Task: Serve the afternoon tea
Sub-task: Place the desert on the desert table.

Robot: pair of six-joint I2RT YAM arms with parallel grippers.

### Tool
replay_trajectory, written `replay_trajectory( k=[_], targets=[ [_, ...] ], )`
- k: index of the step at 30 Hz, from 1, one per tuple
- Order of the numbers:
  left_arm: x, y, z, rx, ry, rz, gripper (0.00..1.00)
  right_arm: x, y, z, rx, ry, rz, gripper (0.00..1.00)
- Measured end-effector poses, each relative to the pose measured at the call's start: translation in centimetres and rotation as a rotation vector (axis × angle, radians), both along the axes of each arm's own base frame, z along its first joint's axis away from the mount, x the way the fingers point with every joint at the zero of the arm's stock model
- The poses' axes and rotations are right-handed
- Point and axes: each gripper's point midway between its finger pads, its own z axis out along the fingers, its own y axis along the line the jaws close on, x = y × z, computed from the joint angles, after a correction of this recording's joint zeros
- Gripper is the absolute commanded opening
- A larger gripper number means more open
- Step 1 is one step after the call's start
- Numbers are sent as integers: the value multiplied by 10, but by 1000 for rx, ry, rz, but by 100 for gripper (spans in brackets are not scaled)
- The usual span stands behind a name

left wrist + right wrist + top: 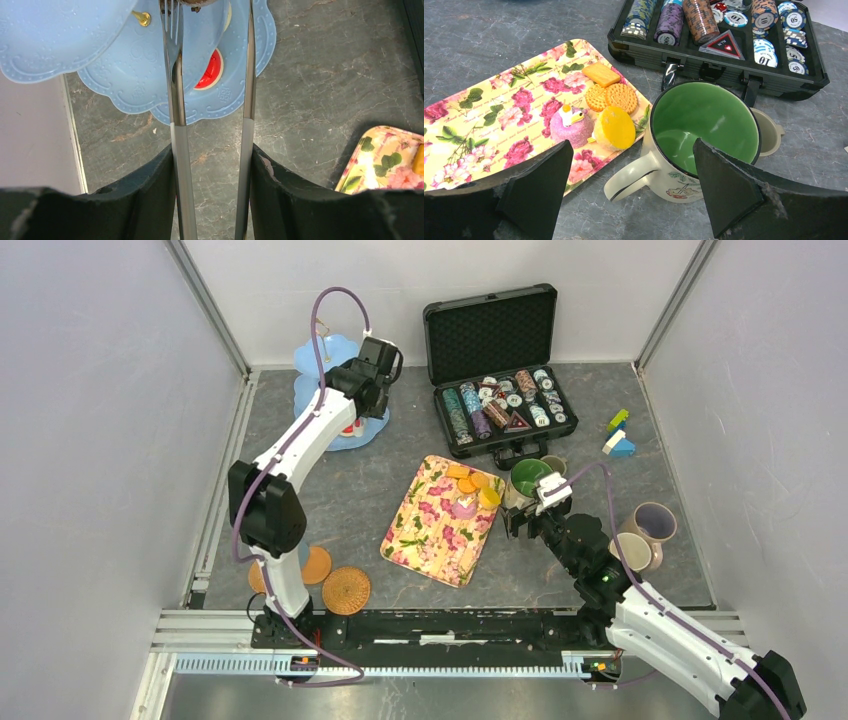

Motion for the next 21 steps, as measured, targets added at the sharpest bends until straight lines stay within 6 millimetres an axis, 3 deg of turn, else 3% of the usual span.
replay_trajectory(
  k=[10, 21],
  targets=[
    [11, 17, -12, 13, 11, 46, 48, 0, 0, -2, -4, 5, 0, 98],
    [19, 34, -17, 21, 10, 90, 59, 0, 0, -2, -5, 6, 0, 98]
  ],
)
